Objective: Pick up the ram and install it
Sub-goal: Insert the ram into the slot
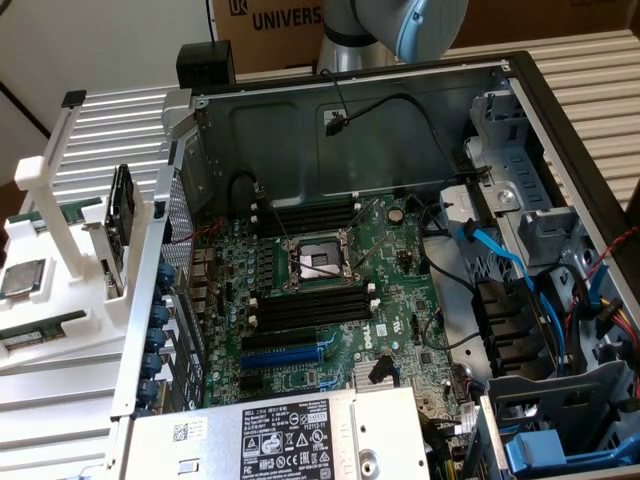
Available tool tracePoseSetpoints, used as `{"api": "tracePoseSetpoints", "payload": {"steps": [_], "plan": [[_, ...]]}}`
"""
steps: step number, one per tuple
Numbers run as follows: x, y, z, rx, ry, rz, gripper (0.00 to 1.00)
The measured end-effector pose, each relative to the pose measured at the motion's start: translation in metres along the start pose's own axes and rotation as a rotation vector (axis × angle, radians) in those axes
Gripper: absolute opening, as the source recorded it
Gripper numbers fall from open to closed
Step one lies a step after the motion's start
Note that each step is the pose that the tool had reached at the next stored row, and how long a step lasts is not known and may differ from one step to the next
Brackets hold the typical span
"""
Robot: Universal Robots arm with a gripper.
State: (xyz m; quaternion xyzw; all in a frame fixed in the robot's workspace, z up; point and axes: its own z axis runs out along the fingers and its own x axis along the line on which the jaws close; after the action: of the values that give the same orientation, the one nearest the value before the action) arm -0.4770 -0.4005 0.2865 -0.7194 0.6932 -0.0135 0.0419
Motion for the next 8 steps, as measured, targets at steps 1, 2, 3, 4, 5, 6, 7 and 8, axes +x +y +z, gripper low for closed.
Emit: {"api": "tracePoseSetpoints", "payload": {"steps": [1, 2, 3, 4, 5, 6, 7, 8], "plan": [[0.0, -0.0007, 0.0003, -0.0098, -0.0021, 0.001, 0.1], [0.0, -0.0014, 0.0006, -0.0222, -0.0047, 0.001, 0.1], [0.001, -0.0022, 0.0008, -0.0356, -0.0076, 0.002, 0.1], [0.001, -0.0037, 0.0011, -0.0443, -0.0107, 0.003, 0.1], [0.001, -0.006, 0.0017, -0.048, -0.0123, 0.003, 0.1], [0.001, -0.0089, 0.0023, -0.0497, -0.0124, 0.003, 0.1], [0.002, -0.0118, 0.0031, -0.0506, -0.0126, 0.003, 0.1], [0.002, -0.0141, 0.0043, -0.0509, -0.0127, 0.003, 0.1]]}}
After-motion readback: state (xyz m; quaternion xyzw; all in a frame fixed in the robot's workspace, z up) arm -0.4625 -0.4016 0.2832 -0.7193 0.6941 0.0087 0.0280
